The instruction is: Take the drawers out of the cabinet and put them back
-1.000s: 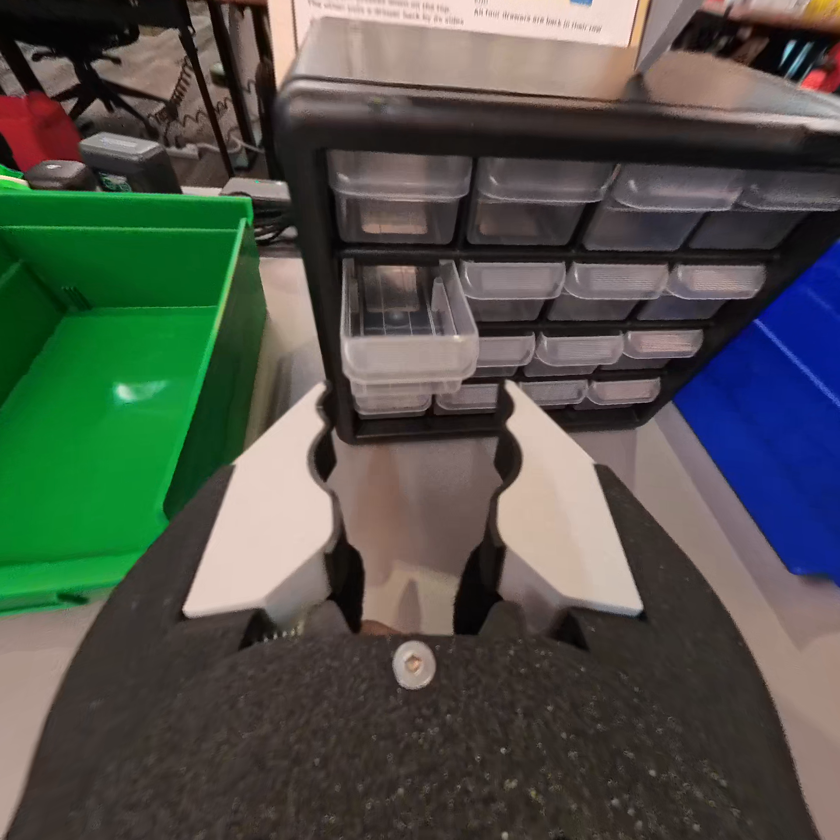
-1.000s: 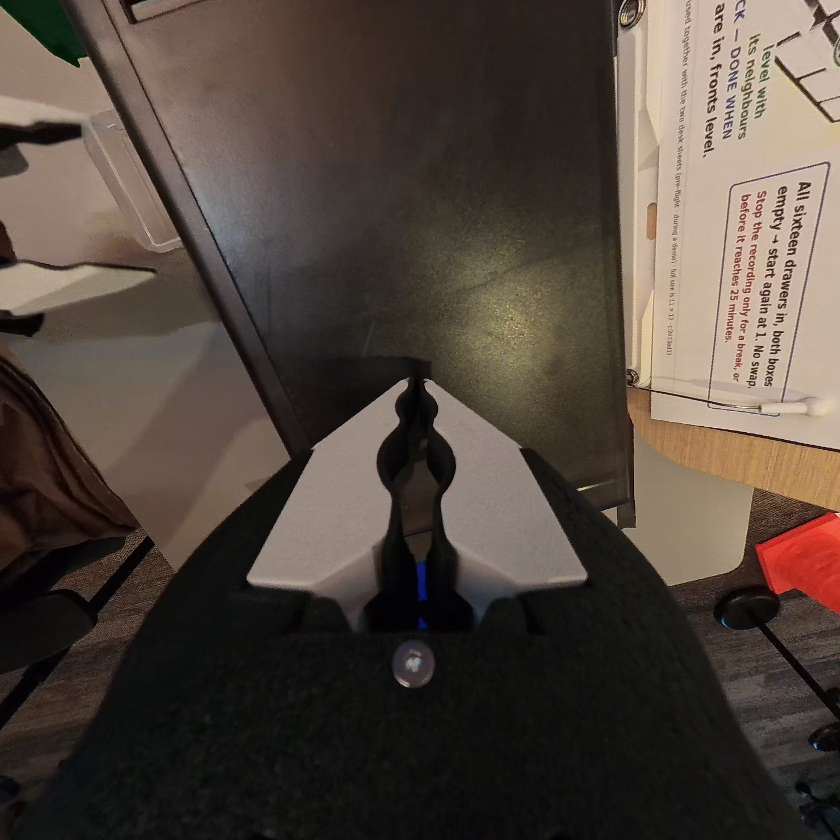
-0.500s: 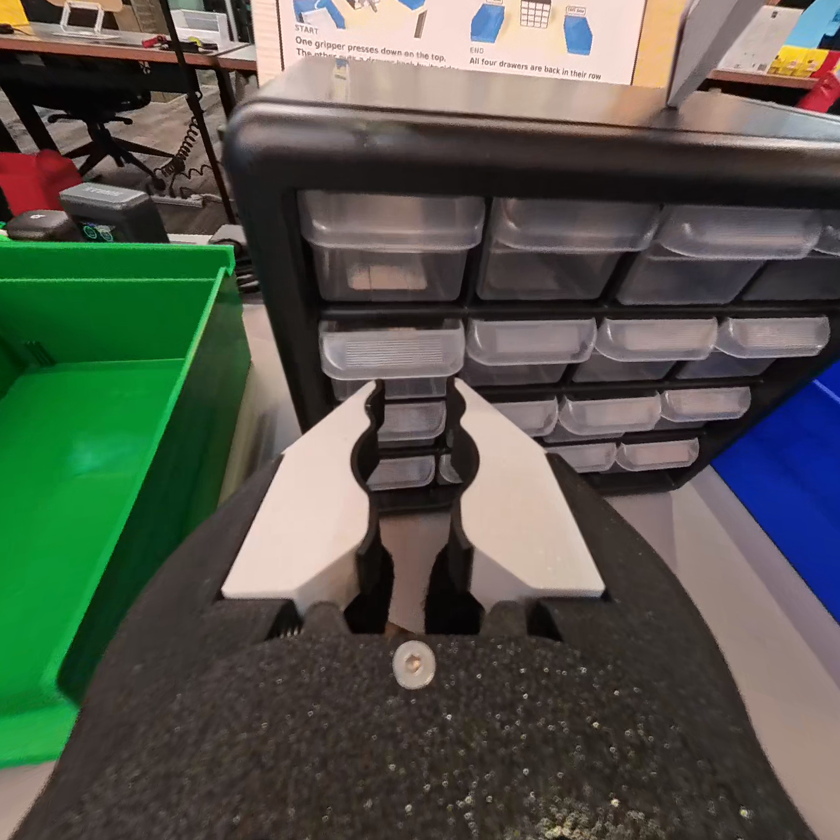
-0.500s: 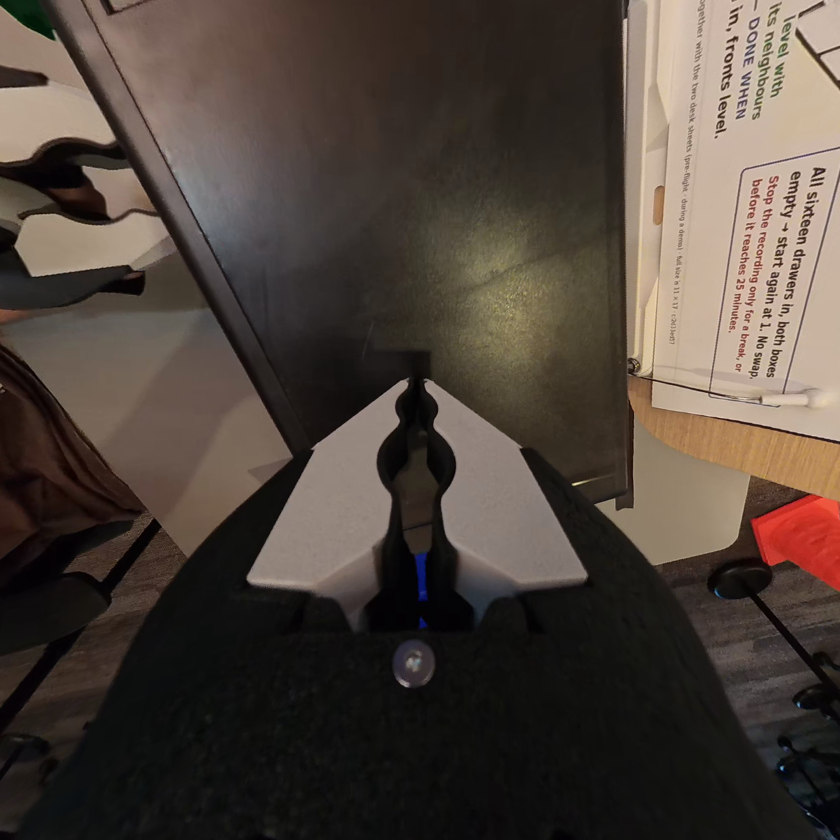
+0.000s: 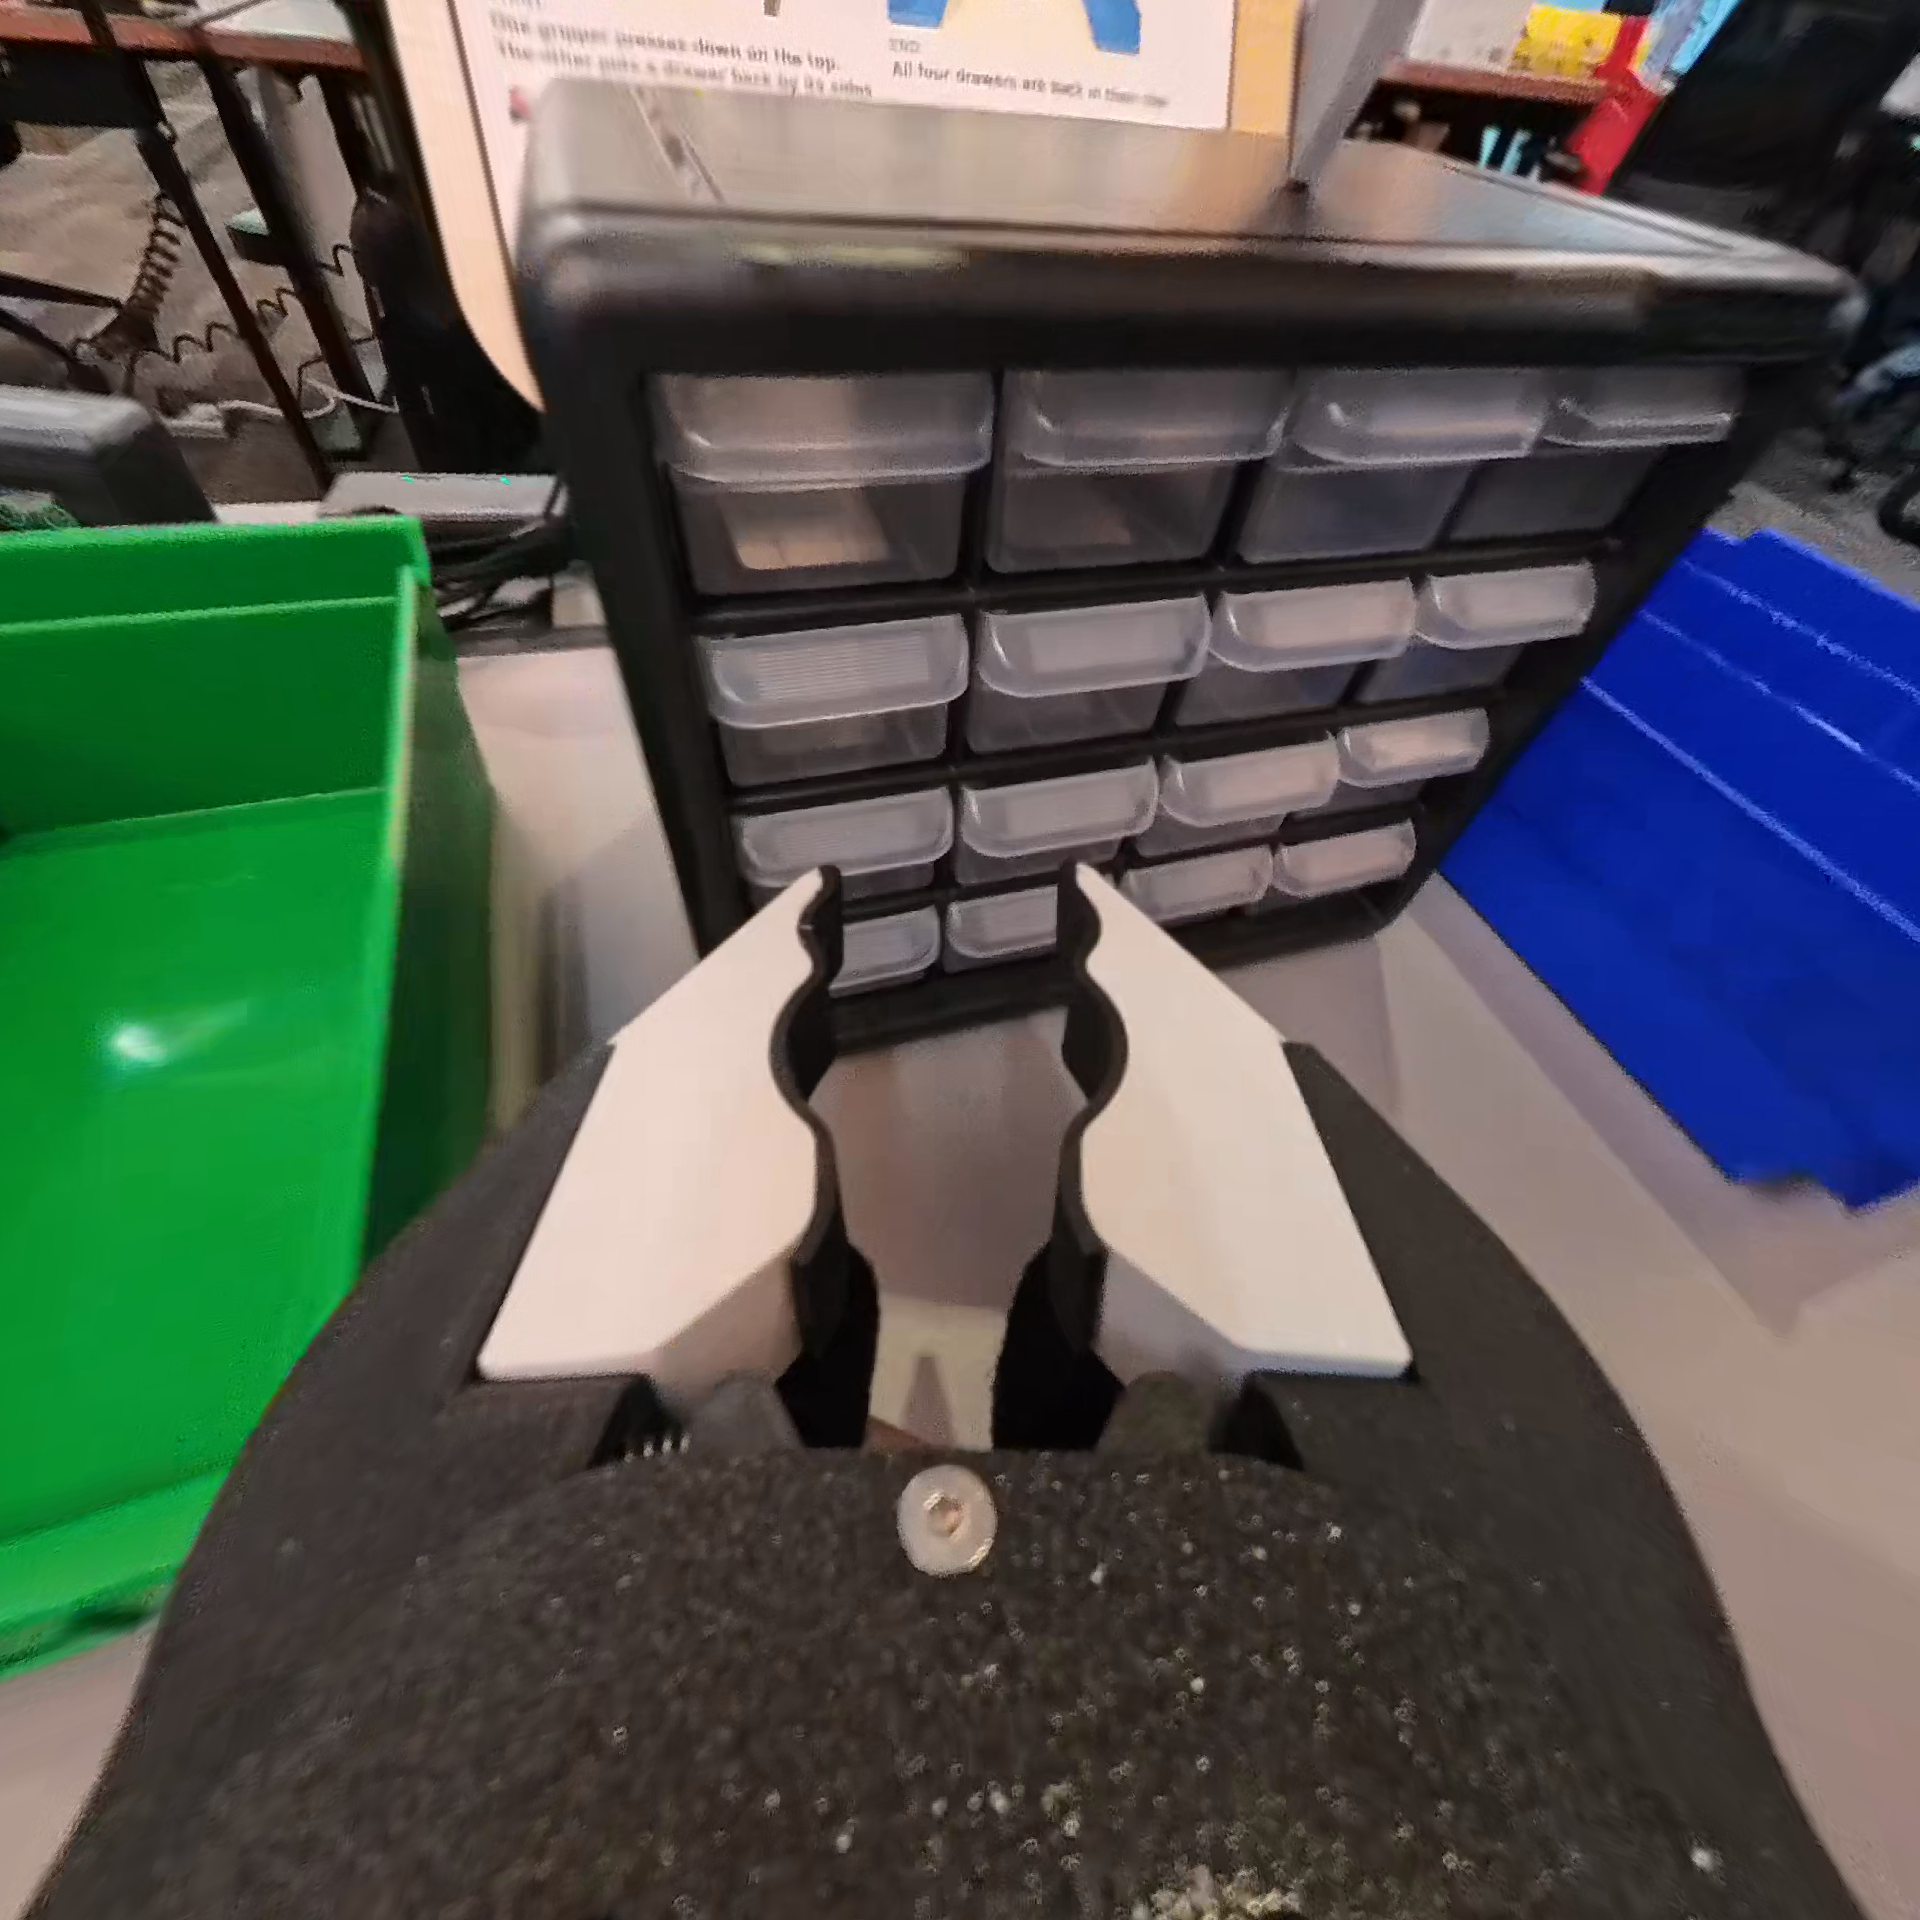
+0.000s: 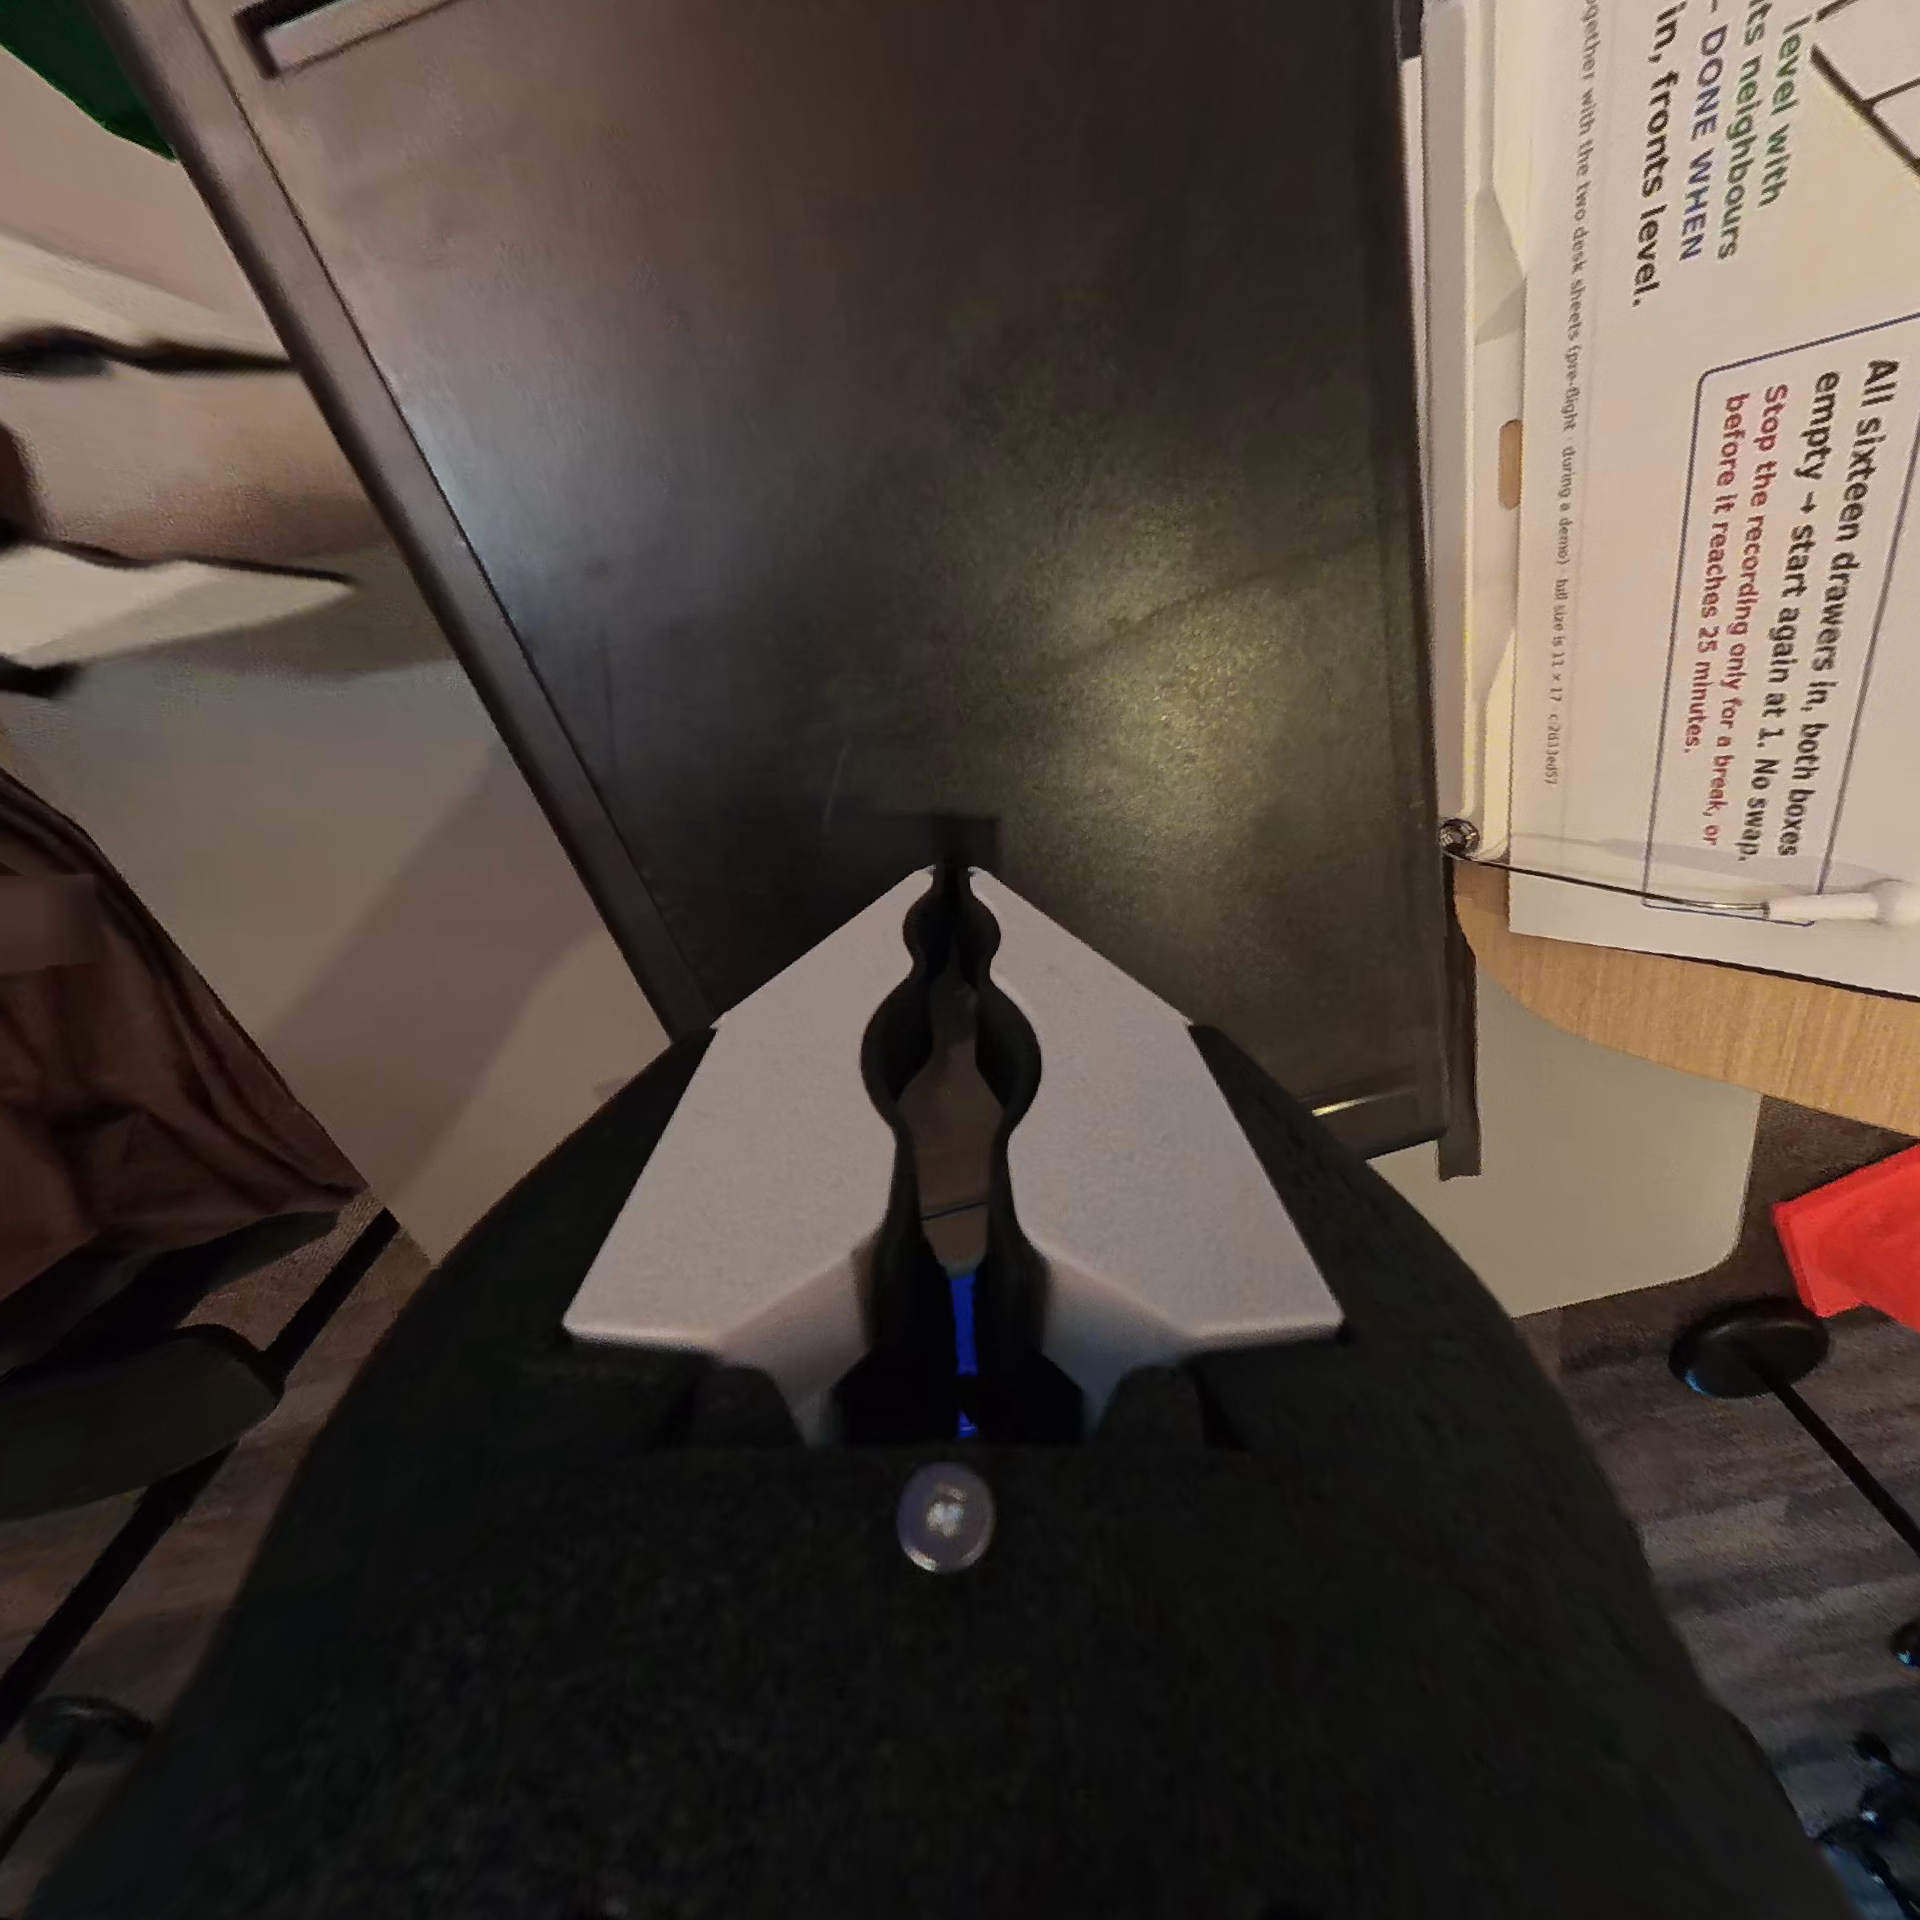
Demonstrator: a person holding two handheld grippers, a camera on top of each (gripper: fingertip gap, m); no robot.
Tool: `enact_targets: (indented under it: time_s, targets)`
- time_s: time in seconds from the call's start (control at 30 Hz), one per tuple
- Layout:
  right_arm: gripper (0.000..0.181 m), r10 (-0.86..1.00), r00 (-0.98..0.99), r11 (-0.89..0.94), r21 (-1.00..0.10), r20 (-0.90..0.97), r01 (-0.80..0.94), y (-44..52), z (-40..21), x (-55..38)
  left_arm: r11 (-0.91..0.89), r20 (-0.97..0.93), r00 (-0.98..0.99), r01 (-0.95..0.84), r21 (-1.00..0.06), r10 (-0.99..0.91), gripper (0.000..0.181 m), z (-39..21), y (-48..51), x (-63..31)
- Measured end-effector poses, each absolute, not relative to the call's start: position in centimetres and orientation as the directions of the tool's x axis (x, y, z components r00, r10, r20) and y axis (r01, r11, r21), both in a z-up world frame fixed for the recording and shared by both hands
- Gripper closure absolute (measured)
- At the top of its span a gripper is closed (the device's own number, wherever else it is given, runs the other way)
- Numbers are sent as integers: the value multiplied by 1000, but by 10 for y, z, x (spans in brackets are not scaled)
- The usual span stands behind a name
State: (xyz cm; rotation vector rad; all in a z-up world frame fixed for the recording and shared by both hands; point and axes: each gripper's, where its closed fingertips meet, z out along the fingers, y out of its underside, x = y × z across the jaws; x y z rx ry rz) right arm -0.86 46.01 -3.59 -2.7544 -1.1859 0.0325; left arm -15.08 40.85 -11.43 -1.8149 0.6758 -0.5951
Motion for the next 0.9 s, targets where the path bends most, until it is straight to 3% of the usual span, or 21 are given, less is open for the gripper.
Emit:
enact_targets:
  time_s: [0.07, 0.13, 0.17, 0.37, 0.5, 0.7, 0.9]
  targets:
    - [181, 771, 626, -612, -137, 116, 779, 461, -35, -7, -247, 53, 697, -182, -952, -715, 140, -101, 398, -174]
    - [181, 769, 571, -579, -66, 288, 812, 461, -32, 10, -201, 35, 676, -168, -965, -736, 140, -85, 387, -200]
    - [181, 741, 570, -579, -92, 356, 810, 459, -28, 9, -185, 33, 670, -157, -970, -741, 140, -79, 382, -214]
    - [177, 486, 713, -405, -593, 505, 696, 372, -9, -44, -228, 123, 681, -66, -972, -722, 138, -77, 358, -287]
    - [169, 351, 905, -356, -859, 241, 367, 280, -64, -86, -306, 199, 676, -42, -951, -710, 131, -92, 340, -310]
    - [156, 71, 996, -390, -917, 59, 82, 196, -158, -78, -281, 163, 696, -58, -958, -699, 126, -113, 325, -322]
    - [148, 36, 995, -281, -955, 91, 98, 179, -141, -64, -396, 264, 627, -77, -915, -733, 128, -131, 311, -303]
